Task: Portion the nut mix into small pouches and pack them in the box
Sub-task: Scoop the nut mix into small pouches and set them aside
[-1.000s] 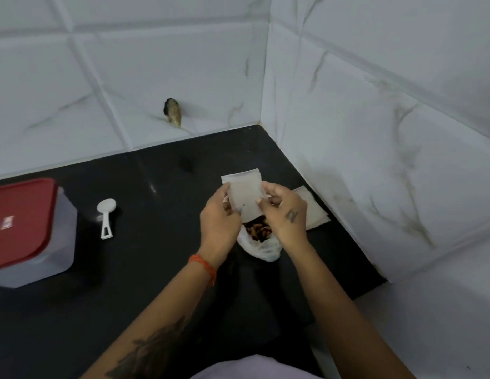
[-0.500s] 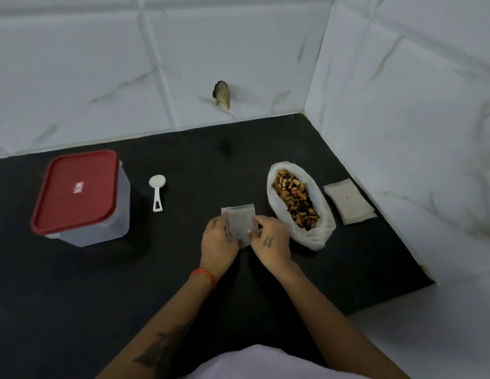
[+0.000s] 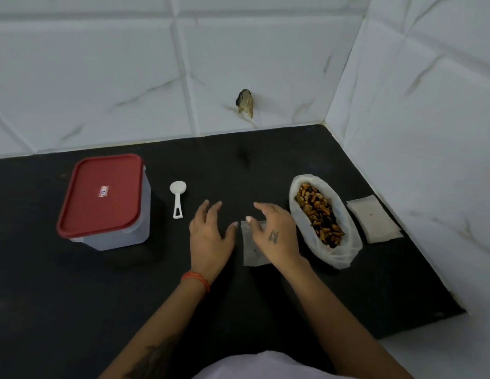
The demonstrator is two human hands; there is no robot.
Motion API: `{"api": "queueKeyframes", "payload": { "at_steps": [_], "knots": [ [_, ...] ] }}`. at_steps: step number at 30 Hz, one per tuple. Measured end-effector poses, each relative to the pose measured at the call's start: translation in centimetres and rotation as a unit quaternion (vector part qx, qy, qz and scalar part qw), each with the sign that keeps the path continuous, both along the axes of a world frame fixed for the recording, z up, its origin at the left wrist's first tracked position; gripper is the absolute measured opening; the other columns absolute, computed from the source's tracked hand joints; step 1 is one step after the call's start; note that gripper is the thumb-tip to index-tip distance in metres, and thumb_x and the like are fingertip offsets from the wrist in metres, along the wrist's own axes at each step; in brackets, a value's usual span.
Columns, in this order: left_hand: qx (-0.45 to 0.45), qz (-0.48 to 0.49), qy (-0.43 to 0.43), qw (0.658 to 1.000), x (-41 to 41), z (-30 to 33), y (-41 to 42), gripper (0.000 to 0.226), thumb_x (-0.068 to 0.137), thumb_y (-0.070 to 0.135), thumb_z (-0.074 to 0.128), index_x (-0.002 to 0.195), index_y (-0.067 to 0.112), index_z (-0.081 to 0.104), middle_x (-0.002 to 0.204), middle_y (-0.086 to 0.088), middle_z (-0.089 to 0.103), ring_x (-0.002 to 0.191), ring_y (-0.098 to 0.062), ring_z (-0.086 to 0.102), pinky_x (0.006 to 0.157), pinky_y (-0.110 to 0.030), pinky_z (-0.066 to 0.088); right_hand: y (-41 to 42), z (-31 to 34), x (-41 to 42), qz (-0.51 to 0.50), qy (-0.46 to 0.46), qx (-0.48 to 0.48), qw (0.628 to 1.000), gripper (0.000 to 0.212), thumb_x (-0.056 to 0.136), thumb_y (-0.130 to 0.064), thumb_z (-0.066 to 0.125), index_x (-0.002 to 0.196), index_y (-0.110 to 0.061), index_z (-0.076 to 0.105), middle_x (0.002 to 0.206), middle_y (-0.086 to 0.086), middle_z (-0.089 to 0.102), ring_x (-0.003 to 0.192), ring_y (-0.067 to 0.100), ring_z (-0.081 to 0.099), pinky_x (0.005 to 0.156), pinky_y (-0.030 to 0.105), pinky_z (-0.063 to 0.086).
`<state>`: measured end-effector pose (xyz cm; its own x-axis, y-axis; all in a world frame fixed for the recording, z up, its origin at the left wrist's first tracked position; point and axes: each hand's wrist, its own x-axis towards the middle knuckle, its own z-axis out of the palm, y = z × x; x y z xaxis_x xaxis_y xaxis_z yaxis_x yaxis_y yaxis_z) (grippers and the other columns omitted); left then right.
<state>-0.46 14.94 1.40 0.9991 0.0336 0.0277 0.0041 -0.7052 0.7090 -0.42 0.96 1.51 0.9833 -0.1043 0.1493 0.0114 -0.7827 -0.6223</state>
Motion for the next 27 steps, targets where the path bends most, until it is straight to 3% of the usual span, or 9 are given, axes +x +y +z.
{"api": "queueKeyframes", "payload": {
  "at_steps": [5, 9, 12, 17, 22, 25, 27],
  "knots": [
    [-0.031, 0.072, -0.019, 0.997, 2.8, 0.3, 3.3, 0.067, 0.088, 0.025, 0.066, 0.145, 0.011, 0.034, 0.155, -0.016, 0.023, 0.143, -0.031, 0.021, 0.114, -0.036, 0.021, 3.7, 0.2, 4.0, 0.047, 0.005, 0.027, 0.999, 0.053, 0.091, -0.037, 0.058, 0.137, -0.013, 0.047, 0.140, 0.010, 0.048, 0.131, 0.024, 0.041, 0.106, 0.028, 0.030],
    [-0.048, 0.096, 0.006, 0.994, 4.9, -0.5, 5.2, 0.070, 0.088, 0.020, 0.065, 0.146, 0.006, 0.028, 0.154, -0.020, 0.024, 0.145, -0.029, 0.018, 0.116, -0.037, 0.017, 7.5, -0.1, 7.1, 0.075, 0.055, 0.078, 0.993, 0.057, 0.092, -0.033, 0.059, 0.141, -0.012, 0.041, 0.142, 0.011, 0.043, 0.132, 0.024, 0.041, 0.109, 0.035, 0.035],
    [-0.081, 0.111, 0.032, 0.990, 6.3, -1.4, 6.2, 0.066, 0.088, 0.013, 0.062, 0.145, 0.008, 0.030, 0.151, -0.018, 0.032, 0.143, -0.029, 0.024, 0.117, -0.044, 0.023, 10.2, -0.8, 9.0, 0.084, 0.111, 0.103, 0.985, 0.054, 0.092, -0.027, 0.058, 0.140, -0.011, 0.042, 0.138, 0.011, 0.047, 0.126, 0.023, 0.047, 0.106, 0.036, 0.039],
    [-0.095, 0.131, 0.049, 0.986, 7.9, -2.4, 7.4, 0.041, 0.087, 0.007, 0.052, 0.127, 0.014, 0.049, 0.116, -0.006, 0.062, 0.110, -0.022, 0.058, 0.094, -0.042, 0.047, 12.7, -1.7, 10.9, 0.065, 0.198, 0.176, 0.962, 0.036, 0.088, -0.016, 0.063, 0.124, -0.010, 0.059, 0.114, 0.008, 0.067, 0.107, 0.020, 0.062, 0.092, 0.029, 0.049],
    [-0.088, 0.106, 0.088, 0.987, 8.5, -3.2, 7.9, 0.034, 0.086, 0.007, 0.049, 0.118, 0.014, 0.058, 0.106, -0.006, 0.066, 0.101, -0.022, 0.062, 0.088, -0.043, 0.052, 13.1, -2.5, 11.4, 0.040, 0.229, 0.214, 0.949, 0.031, 0.083, -0.011, 0.068, 0.114, -0.012, 0.066, 0.108, 0.007, 0.070, 0.100, 0.017, 0.066, 0.090, 0.030, 0.053],
    [-0.111, 0.100, 0.073, 0.986, 8.0, -2.3, 7.3, 0.027, 0.087, 0.002, 0.051, 0.107, 0.014, 0.064, 0.090, 0.002, 0.067, 0.088, -0.012, 0.064, 0.080, -0.031, 0.053, 12.4, -2.1, 11.1, 0.025, 0.236, 0.243, 0.940, 0.028, 0.082, -0.008, 0.069, 0.109, -0.014, 0.069, 0.102, 0.006, 0.071, 0.091, 0.017, 0.068, 0.082, 0.030, 0.057],
    [-0.129, 0.097, 0.062, 0.985, 7.5, -1.6, 6.7, 0.028, 0.089, 0.000, 0.052, 0.112, 0.012, 0.063, 0.085, 0.008, 0.064, 0.082, -0.005, 0.061, 0.076, -0.020, 0.050, 11.5, -1.4, 10.7, 0.015, 0.239, 0.268, 0.933, 0.026, 0.082, -0.006, 0.069, 0.107, -0.013, 0.069, 0.099, 0.007, 0.072, 0.086, 0.017, 0.070, 0.077, 0.029, 0.058]
  ]
}}
